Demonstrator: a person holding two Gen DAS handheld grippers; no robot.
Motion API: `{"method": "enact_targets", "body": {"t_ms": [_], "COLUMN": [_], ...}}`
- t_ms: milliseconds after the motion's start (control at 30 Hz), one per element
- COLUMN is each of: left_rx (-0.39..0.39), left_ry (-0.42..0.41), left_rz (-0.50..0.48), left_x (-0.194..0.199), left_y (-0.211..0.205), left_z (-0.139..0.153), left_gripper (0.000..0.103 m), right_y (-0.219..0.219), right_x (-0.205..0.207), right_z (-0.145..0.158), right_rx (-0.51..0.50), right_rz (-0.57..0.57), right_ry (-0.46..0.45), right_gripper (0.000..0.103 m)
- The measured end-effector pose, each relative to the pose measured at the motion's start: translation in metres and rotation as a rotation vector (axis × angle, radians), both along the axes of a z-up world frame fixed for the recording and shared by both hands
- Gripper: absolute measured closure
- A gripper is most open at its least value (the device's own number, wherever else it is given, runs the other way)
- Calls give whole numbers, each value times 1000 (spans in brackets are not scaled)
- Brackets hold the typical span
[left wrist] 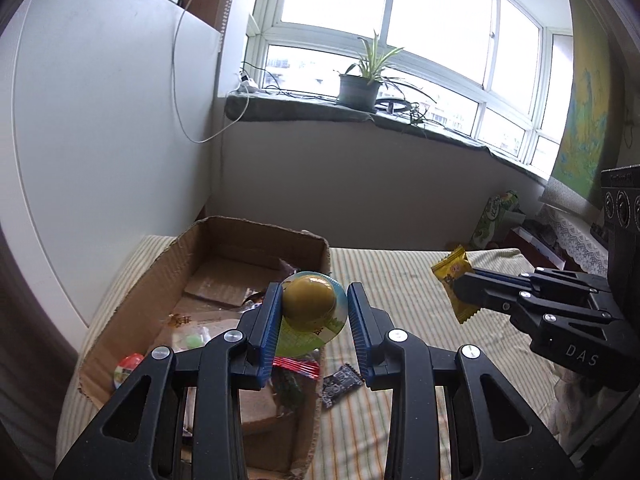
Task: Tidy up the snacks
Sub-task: 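Carry both candies into the box and open both tools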
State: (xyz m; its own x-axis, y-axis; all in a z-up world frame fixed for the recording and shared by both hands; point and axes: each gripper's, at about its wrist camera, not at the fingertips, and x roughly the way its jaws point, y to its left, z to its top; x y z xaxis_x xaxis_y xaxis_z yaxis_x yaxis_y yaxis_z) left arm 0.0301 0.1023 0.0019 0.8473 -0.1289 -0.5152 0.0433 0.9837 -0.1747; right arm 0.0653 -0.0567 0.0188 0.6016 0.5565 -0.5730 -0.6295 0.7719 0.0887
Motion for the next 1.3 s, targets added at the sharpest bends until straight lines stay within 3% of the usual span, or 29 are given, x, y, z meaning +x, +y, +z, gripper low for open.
{"method": "enact_targets", "body": {"t_ms": [433, 867, 933, 967, 1000, 1033, 1300], "left_rx": [14, 23, 20, 21, 20, 17, 13], "left_ry": [27, 65, 68, 70, 65, 63, 44], "left_rz": [135, 188, 196, 199, 203, 206, 197], "left_x": [4, 10, 9, 8, 7, 7, 3], "left_y": [45, 59, 61, 61, 61, 61, 59], "left_z": [-10, -21, -21, -21, -20, -20, -16], "left_gripper": [72, 71, 70, 68, 61, 54, 54], "right_y": [86, 112, 110, 108, 106, 104, 82], "right_x": [44, 73, 74, 73, 72, 71, 67], "right_z": [-11, -37, -38, -38, -37, -36, -24], "right_rx": [-4, 12, 14, 18, 26, 32, 22], "right_rz": [64, 88, 91, 89, 85, 80, 58], "right_ry": [44, 127, 139, 137, 128, 115, 98], "right_gripper": [93, 92, 73, 50, 40, 40, 40]}}
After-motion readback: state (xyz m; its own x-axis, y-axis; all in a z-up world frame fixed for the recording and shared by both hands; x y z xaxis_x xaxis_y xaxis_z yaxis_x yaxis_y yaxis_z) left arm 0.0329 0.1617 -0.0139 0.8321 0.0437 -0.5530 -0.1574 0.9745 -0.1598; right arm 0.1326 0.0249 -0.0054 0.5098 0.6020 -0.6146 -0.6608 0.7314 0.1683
